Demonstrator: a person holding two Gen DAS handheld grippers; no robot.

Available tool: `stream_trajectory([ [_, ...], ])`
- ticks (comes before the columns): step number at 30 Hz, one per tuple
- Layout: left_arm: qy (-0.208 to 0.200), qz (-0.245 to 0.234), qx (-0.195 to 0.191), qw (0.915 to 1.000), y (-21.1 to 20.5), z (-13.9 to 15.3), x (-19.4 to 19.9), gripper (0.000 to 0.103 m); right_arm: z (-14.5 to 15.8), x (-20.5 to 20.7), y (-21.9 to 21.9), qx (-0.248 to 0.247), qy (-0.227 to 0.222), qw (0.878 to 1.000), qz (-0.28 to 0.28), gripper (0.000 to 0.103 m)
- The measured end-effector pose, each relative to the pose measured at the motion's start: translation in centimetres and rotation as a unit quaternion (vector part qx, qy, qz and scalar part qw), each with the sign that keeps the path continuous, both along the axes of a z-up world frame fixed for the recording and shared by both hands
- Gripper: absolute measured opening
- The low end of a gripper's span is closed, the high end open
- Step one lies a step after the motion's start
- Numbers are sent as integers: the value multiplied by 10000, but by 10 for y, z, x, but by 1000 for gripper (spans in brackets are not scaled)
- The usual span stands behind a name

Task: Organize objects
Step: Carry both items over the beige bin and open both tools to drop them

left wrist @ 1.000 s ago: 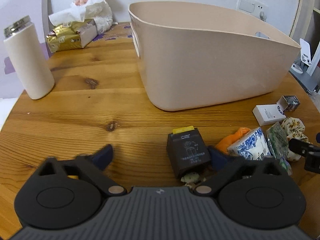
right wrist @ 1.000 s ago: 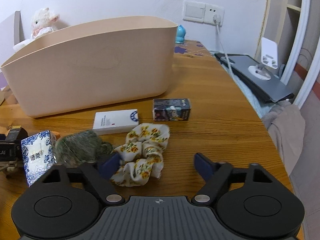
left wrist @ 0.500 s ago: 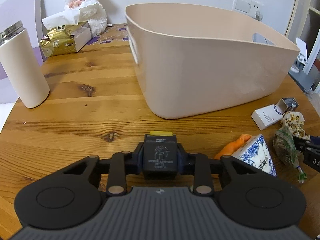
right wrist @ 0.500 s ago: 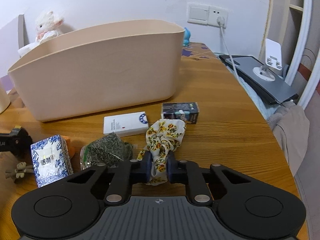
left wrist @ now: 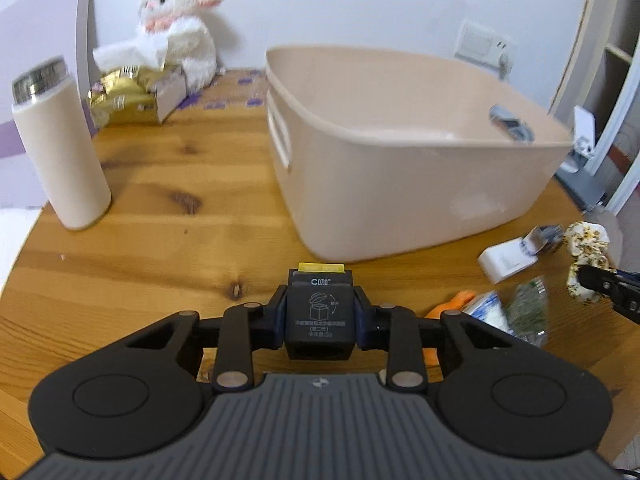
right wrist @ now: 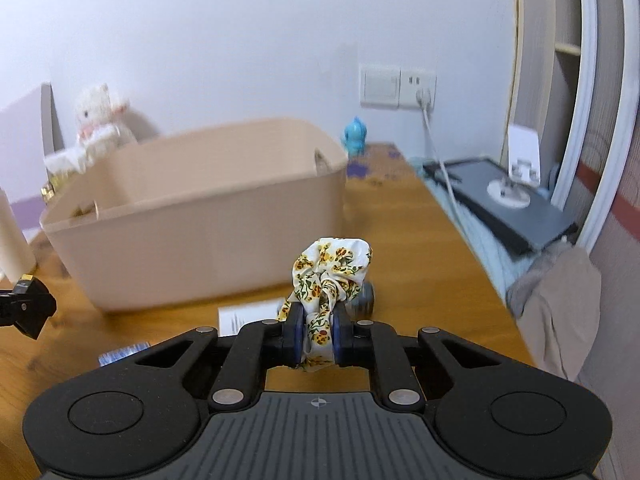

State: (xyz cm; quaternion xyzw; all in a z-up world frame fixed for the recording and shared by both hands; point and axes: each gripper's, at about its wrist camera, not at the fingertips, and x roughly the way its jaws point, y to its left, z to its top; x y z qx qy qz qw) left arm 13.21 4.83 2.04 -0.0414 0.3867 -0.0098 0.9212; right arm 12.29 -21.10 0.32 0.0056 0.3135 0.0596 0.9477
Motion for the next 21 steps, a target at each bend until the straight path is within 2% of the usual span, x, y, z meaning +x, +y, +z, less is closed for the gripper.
stream_trajectory([
  [6, -523, -76, -23, 9986, -3, 42, -9, 34, 31, 9, 1, 106, -466, 9988, 70, 13],
  [11, -958, -42, 158, 9953, -10, 70, 3, 34, 51, 27, 10, 98, -745, 9970, 187, 13],
  [15, -1041, 94, 285, 9941, -16, 79, 27, 34, 55, 47, 19, 66, -795, 9965, 255, 13],
  [21, -896, 76, 192, 9958, -24, 73, 73, 34, 47, 85, 32, 52, -565, 9980, 284, 14],
])
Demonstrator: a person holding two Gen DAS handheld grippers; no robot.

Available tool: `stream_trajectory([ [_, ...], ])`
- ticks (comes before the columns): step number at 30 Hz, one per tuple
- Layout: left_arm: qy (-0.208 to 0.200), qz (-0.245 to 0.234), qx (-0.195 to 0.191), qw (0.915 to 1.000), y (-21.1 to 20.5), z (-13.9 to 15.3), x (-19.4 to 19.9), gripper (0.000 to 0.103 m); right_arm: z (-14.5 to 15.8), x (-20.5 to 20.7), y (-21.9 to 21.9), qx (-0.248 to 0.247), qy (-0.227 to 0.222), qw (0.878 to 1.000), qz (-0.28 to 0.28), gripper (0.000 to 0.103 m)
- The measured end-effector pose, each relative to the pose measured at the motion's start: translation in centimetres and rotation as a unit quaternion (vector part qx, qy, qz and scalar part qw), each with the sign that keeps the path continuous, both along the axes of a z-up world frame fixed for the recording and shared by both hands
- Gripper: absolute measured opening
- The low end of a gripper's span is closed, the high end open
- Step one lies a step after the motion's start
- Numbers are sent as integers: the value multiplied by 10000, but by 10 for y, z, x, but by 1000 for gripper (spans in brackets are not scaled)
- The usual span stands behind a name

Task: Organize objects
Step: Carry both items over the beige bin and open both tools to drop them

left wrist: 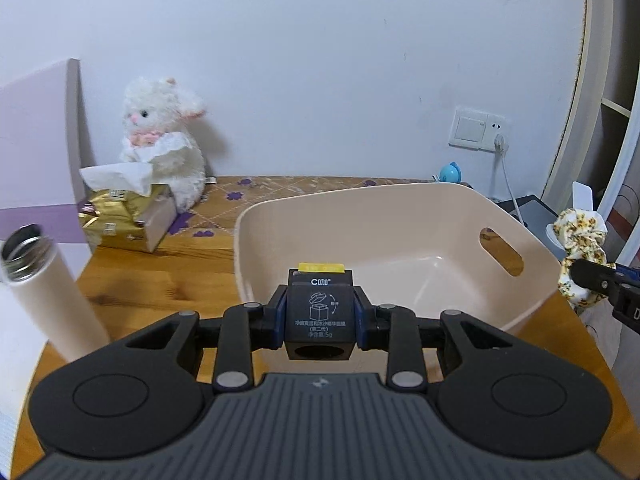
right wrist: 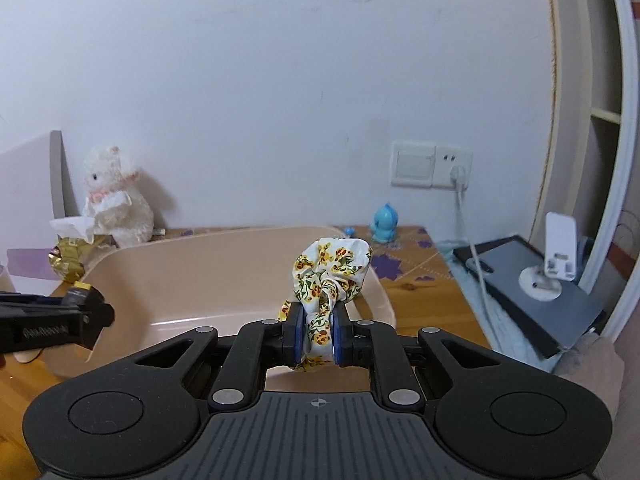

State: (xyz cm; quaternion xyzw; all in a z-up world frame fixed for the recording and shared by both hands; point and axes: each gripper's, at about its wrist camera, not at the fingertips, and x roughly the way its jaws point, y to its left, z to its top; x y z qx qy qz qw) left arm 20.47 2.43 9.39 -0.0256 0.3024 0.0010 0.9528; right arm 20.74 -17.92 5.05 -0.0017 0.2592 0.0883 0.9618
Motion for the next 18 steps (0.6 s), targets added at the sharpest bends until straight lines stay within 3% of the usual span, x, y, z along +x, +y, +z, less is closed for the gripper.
stream_trajectory([
  [10, 490, -112, 386, 9980, -20, -41, 46, 34, -31, 27, 17, -211, 442, 9988, 90, 16],
  [12, 482, -108, 556, 9972, -23, -43, 49, 34, -32, 25, 19, -281, 377, 9988, 103, 37],
  [16, 609, -235, 415, 9970, -22, -43, 51, 34, -24, 13, 19, -345, 158, 9992, 152, 55],
  [17, 578, -222, 376, 9974, -21, -42, 50, 36, -22, 10, 18, -370, 86, 9992, 155, 61],
  [18, 542, -212, 365, 9976, -20, -40, 48, 45, -19, 6, 17, -390, 17, 9991, 155, 65],
])
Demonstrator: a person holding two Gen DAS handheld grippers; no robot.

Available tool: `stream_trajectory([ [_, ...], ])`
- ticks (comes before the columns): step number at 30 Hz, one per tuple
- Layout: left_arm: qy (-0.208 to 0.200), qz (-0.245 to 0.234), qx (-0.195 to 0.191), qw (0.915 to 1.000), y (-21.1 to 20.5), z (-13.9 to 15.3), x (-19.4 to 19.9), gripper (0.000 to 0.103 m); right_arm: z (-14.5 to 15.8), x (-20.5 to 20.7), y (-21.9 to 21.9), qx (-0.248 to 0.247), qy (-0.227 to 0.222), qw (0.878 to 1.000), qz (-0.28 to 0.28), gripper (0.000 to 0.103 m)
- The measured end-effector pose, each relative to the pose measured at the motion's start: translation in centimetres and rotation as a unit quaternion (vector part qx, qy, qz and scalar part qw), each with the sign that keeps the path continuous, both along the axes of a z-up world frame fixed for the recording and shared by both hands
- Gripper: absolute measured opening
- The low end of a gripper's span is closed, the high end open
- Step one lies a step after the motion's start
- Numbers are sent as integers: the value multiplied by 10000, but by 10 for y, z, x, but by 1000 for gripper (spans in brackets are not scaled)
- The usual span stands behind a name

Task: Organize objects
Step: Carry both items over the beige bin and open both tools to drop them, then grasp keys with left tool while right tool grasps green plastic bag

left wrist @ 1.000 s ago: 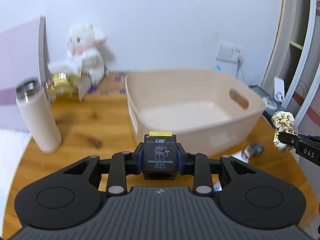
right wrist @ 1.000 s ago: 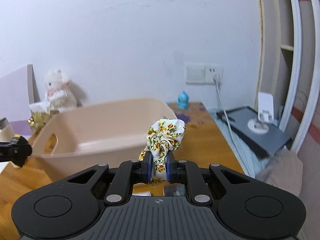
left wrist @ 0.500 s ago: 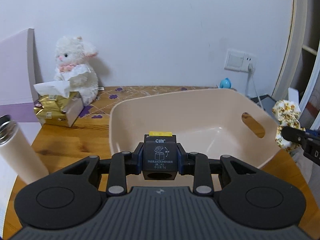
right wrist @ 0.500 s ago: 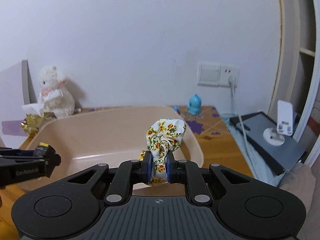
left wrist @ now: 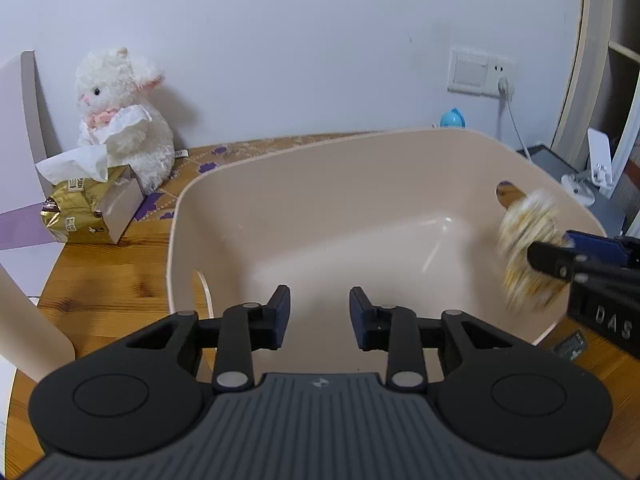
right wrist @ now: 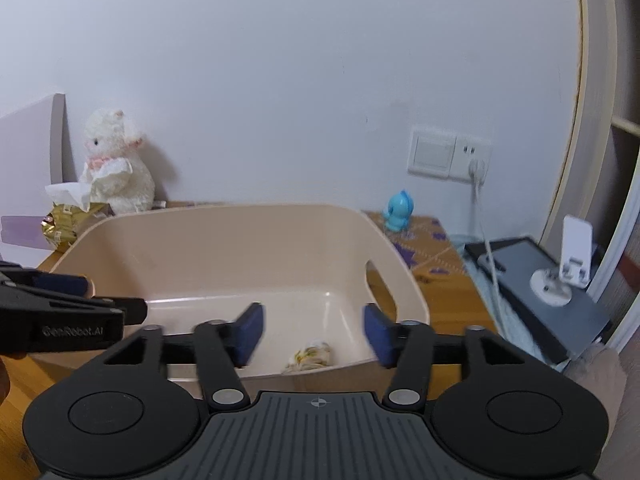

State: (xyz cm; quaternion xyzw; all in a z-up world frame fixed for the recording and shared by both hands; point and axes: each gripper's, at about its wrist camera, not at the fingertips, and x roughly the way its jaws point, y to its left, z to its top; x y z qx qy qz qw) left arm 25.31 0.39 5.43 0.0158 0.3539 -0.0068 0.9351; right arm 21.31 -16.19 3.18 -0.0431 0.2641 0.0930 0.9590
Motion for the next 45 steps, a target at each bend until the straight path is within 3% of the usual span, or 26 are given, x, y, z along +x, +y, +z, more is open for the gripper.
stream_trajectory([
  [3, -165, 48, -75, 9998, 3, 11, -8, 73, 7, -13, -4, -36, -107, 9999, 2, 76],
  [8, -390, 41, -157, 9991, 9, 30, -31, 86, 10, -35, -12, -22, -123, 9999, -7, 83],
  [12, -506, -12, -84, 9987, 9, 38, -54, 91, 7, -55, -17, -53, -86, 9999, 10, 91],
  [21, -438, -194, -91, 9988, 17, 31, -110, 92, -23, -84, -18, -274, 299, 9991, 73, 96],
  [29, 117, -338, -184, 9992, 34, -11, -135, 92, -62, -86, -10, -497, 933, 9942, 205, 96],
  [37, 543, -679, -141, 9961, 41, -49, -158, 92, -71, -89, -3, -606, 1046, 9924, 230, 95],
  [40, 644, -836, -126, 9943, 43, -58, -159, 91, -74, -86, -3, -548, 1140, 9918, 182, 90],
  [45, 853, -1000, -103, 9913, 43, -71, -151, 76, -79, -84, -6, -309, 1271, 9913, 150, 84],
])
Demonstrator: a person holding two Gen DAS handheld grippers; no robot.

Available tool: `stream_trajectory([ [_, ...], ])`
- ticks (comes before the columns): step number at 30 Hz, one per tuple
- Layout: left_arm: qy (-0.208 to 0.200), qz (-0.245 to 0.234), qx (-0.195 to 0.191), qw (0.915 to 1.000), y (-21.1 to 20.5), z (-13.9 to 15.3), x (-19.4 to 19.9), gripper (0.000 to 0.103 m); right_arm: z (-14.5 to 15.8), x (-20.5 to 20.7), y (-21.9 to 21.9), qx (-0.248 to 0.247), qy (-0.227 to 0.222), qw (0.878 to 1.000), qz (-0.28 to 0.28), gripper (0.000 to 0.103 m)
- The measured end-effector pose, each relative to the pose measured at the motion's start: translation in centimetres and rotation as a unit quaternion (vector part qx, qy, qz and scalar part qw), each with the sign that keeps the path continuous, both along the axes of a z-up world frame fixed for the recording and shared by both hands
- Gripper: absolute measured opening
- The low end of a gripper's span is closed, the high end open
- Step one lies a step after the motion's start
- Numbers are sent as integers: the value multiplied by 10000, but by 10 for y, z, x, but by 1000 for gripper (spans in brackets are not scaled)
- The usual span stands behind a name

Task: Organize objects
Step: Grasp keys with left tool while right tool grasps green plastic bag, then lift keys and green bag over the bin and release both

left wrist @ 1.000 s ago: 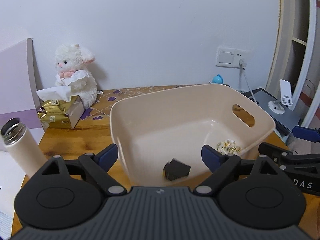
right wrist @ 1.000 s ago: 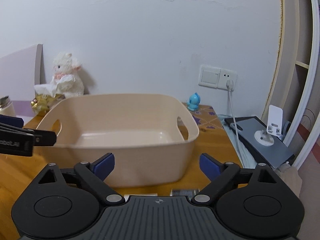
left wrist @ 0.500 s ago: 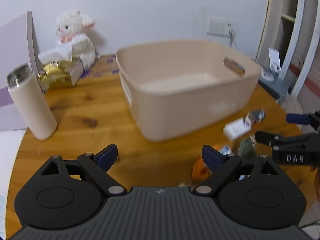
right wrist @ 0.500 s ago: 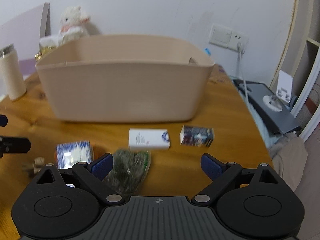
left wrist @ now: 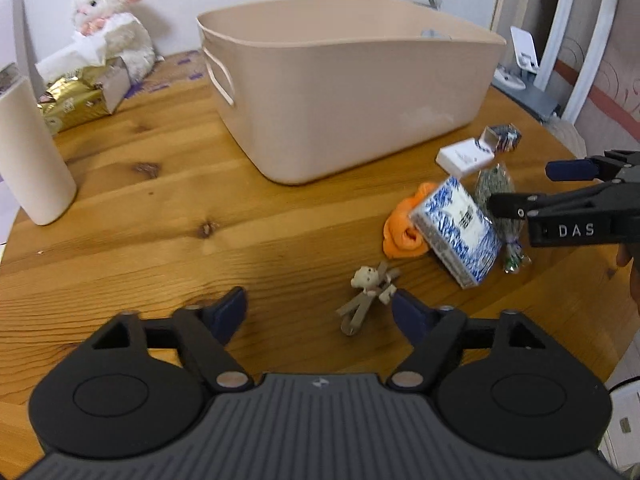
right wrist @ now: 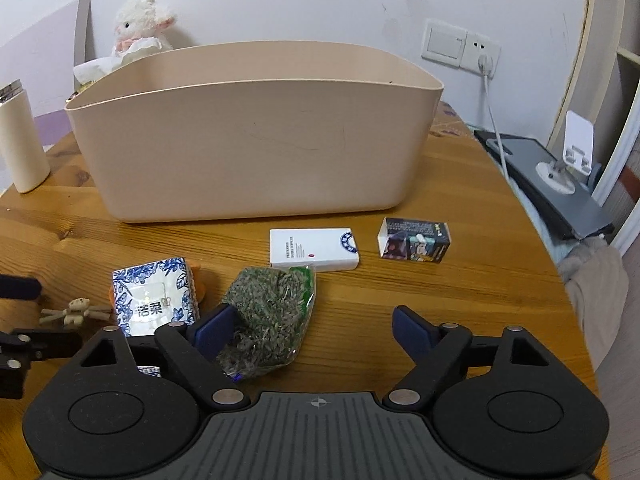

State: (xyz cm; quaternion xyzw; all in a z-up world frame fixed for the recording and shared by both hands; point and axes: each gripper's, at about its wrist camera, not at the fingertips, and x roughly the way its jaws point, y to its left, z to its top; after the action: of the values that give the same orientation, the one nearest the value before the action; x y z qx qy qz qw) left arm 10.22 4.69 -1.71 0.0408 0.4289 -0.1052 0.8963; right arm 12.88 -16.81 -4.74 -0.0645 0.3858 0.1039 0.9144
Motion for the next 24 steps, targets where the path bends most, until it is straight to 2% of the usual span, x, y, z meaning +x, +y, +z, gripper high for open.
stream_trajectory([
  [4, 59, -72, -48, 9999, -1, -5, 3, 69, 1, 1, 1, 67, 16, 10000, 51, 78],
  [6, -20, -172, 23, 9998, -4, -5, 3, 57, 0, 4, 2, 152, 55, 9998, 68, 78],
  [10, -97, -311, 40, 9995, -8, -6, 5, 45, -2, 6, 5, 281, 116, 9994, 141, 72],
  [13, -132, -357, 23, 9993, -9, -6, 6, 36, -3, 6, 8, 385, 128, 9990, 182, 62],
  [15, -120, -414, -6, 9991, -10, -6, 7, 25, -4, 6, 9, 467, 154, 9986, 213, 49],
  [17, -113, -500, 10, 9987, -12, -5, 9, 19, -5, 7, 12, 432, 170, 9987, 223, 43],
  [24, -120, -572, -2, 9983, -13, -6, 10, 15, -1, 8, 10, 426, 103, 9990, 130, 33],
])
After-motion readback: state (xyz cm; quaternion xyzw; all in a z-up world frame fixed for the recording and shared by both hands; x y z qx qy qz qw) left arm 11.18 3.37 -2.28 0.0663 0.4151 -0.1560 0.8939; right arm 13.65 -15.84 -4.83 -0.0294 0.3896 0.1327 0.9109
